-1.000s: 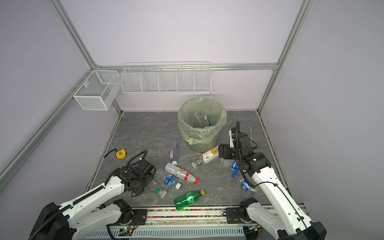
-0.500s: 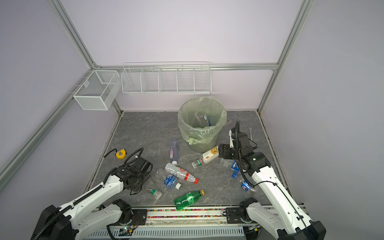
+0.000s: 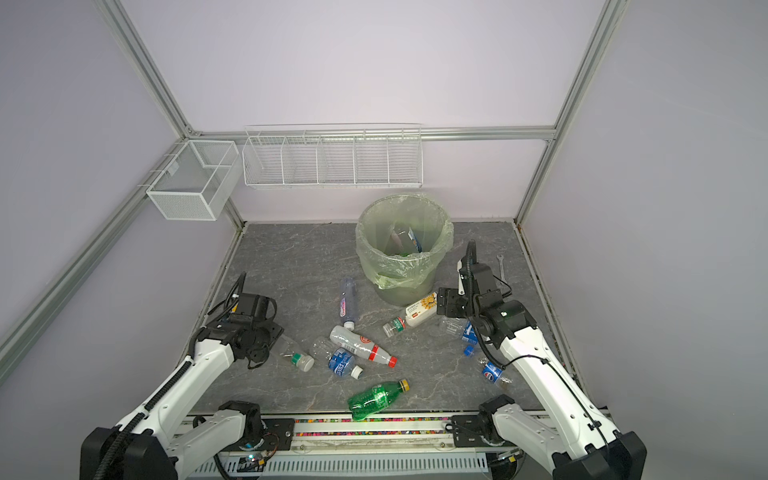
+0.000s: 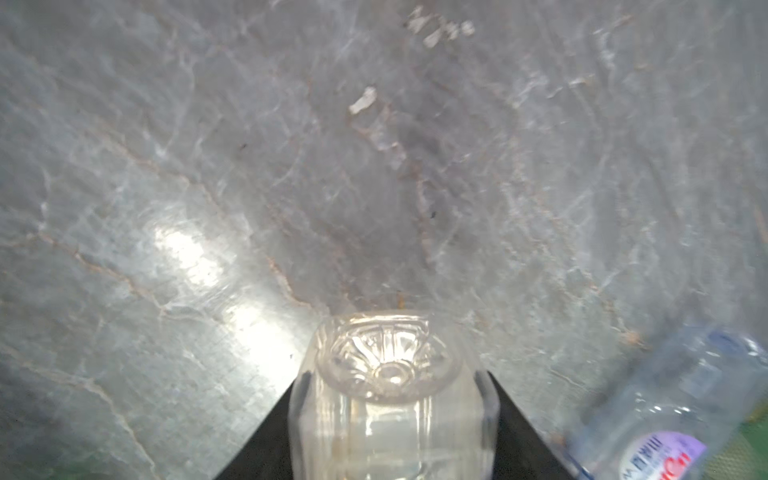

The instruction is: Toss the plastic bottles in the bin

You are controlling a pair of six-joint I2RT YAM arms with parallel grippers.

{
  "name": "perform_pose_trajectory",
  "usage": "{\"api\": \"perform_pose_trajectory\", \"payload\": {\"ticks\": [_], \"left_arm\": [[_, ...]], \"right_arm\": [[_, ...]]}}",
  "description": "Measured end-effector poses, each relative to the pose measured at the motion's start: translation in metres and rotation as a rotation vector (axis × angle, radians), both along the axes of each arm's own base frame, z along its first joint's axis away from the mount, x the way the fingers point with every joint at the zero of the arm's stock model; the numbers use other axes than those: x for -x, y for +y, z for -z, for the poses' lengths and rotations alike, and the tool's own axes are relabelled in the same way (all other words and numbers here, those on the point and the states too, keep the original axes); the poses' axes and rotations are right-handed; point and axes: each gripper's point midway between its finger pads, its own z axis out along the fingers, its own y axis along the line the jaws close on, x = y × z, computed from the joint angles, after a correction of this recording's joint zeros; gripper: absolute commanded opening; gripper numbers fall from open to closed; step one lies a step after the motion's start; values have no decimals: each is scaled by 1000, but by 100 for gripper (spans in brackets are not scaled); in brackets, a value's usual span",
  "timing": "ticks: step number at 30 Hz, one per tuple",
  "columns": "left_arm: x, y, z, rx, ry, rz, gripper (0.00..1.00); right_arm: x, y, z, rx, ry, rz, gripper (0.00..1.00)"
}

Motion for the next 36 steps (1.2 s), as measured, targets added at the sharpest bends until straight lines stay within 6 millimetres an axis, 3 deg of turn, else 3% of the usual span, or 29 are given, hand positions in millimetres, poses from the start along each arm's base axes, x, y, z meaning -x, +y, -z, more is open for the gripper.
{"api": "perform_pose_trajectory", "payload": {"ticks": [11,22,28,36], "left_arm": [[-36,13,-43,31,-106,60,51],[-102,-18,-121,122,-364,232,49],[-123,-34,-147,162,-453,296,49],[-152,-81,-212,167,-589,464,48]], "right_arm": [[-5,2,7,0,30,13,88],[-14,11,14,-46,51,27,88],[-17,12,19,-60,71,46,88],[-18,5,24,-72,80,81,88]]}}
